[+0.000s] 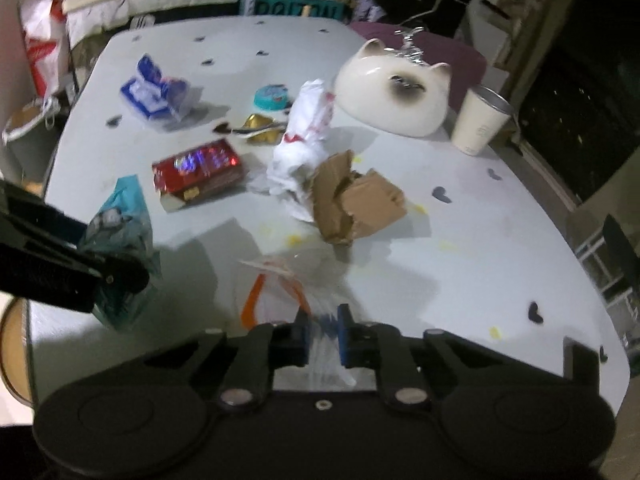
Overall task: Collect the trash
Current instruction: 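Carry the blue bag in the left tool while the right tool carries the clear bag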
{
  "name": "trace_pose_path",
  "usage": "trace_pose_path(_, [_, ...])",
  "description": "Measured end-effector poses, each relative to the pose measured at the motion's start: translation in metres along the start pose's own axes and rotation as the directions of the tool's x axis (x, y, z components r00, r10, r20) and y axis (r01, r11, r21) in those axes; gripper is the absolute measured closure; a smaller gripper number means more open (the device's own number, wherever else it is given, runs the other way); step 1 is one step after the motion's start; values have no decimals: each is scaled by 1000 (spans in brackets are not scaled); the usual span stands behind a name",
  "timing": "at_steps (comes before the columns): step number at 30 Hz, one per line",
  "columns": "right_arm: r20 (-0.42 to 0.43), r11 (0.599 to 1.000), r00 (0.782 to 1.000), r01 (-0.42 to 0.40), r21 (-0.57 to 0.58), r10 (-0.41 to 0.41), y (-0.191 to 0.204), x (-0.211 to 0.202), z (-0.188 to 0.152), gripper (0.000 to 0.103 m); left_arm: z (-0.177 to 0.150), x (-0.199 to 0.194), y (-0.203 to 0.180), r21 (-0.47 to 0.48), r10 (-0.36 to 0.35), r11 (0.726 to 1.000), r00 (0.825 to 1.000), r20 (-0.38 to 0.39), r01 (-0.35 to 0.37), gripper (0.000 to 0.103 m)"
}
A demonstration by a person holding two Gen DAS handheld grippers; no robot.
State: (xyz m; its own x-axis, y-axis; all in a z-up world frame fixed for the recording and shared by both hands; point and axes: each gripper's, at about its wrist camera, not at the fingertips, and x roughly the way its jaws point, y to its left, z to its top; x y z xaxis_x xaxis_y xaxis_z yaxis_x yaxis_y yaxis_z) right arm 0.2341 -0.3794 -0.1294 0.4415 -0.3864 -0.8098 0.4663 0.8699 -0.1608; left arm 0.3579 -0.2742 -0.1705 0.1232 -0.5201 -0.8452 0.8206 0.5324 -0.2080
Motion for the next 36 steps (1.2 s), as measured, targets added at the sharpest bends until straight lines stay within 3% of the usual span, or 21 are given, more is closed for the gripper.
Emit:
trace_pose_path(7, [27, 991, 998, -57, 119, 54, -14, -34, -8, 97, -8, -34, -14, -35, 22, 999, 997, 68, -20, 44])
trace_pose_path(22, [72, 980, 992, -112, 167, 101, -35, -97, -46, 97, -65, -102, -55, -158, 140, 980, 980, 141, -117, 44])
trace_pose_path(36, [141, 974, 965, -224, 22, 219, -30, -147, -80, 97, -143, -172, -82, -358, 342, 897, 919, 194, -258, 44])
